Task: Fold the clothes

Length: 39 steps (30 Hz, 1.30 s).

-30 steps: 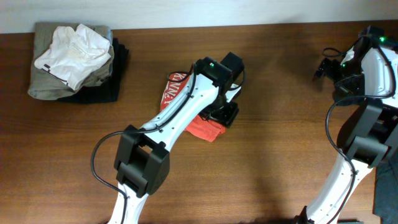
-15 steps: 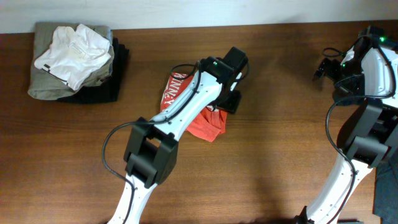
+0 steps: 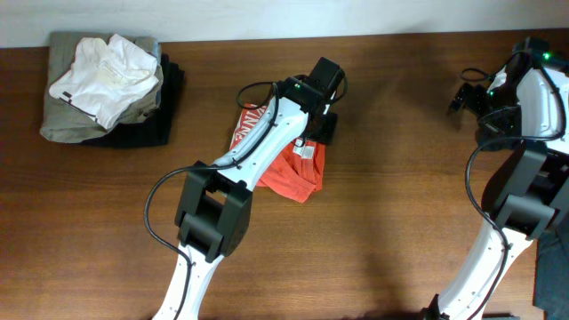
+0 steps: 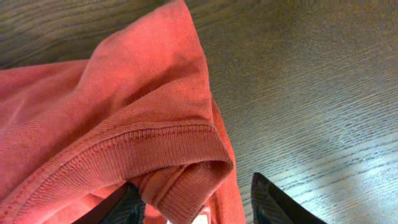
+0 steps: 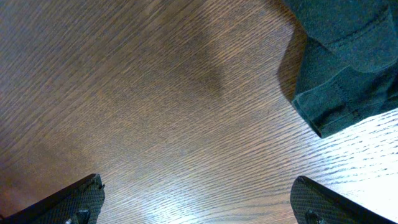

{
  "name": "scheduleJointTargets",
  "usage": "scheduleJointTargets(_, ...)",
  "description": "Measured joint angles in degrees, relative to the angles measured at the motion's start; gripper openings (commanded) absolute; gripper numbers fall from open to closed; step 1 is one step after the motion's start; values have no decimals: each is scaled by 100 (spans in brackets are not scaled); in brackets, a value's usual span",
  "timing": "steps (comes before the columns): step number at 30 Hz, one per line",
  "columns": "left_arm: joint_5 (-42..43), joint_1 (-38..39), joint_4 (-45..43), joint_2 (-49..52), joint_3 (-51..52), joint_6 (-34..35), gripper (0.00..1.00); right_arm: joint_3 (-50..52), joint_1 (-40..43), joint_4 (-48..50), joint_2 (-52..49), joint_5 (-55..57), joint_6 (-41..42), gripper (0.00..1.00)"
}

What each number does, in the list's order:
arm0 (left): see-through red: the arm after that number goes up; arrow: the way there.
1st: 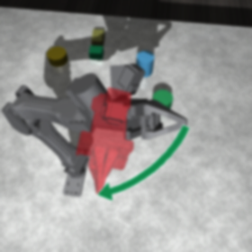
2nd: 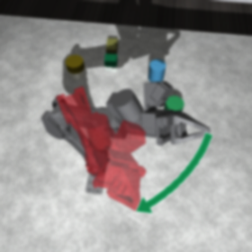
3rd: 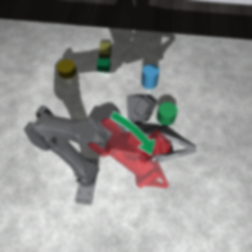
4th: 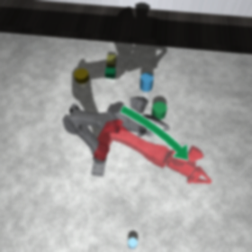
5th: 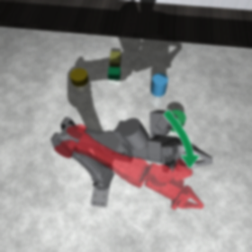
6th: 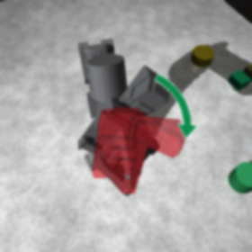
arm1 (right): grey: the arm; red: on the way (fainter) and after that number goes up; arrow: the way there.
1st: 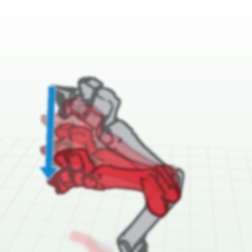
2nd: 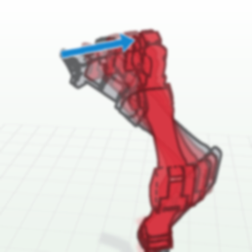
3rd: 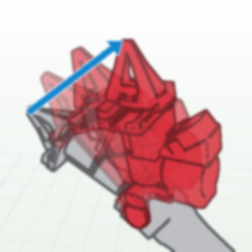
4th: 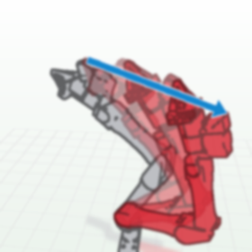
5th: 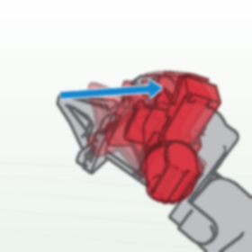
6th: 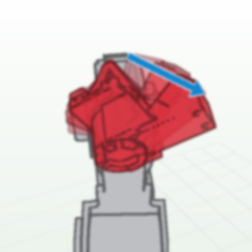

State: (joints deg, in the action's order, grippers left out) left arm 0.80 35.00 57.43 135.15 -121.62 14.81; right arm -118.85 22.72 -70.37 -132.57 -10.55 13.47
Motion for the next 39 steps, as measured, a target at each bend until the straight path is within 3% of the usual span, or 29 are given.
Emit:
scheduleJointTargets(5,-22,2,-92,0,0,44,23,0,0,-2,0,0,4,99)
scheduleJointTargets(8,-22,0,-170,9,0,76,0,0,0,-2,0,0,4,99)
scheduleJointTargets(14,142,0,-678,98,0,94,0,0,0,0,0,0,2,99)
scheduleJointTargets(18,356,2,-885,127,0,96,24,0,0,0,0,0,0,99)
scheduleJointTargets(20,422,7,-890,127,0,136,50,0,0,-2,0,0,2,99)
scheduleJointTargets(24,527,24,-887,131,0,127,64,0,0,-2,0,0,4,99)
scheduleJointTargets(30,955,26,-660,243,-599,-308,74,0,0,0,0,0,0,99)
scheduleJointTargets(34,1843,63,-92,260,-1838,-1014,77,0,0,0,0,2,4,99)
scheduleJointTargets(37,1991,114,385,254,-2293,-1224,76,0,0,0,0,0,2,99)
scheduleJointTargets(39,1843,92,645,256,-2295,-1217,70,0,0,0,0,0,4,99)
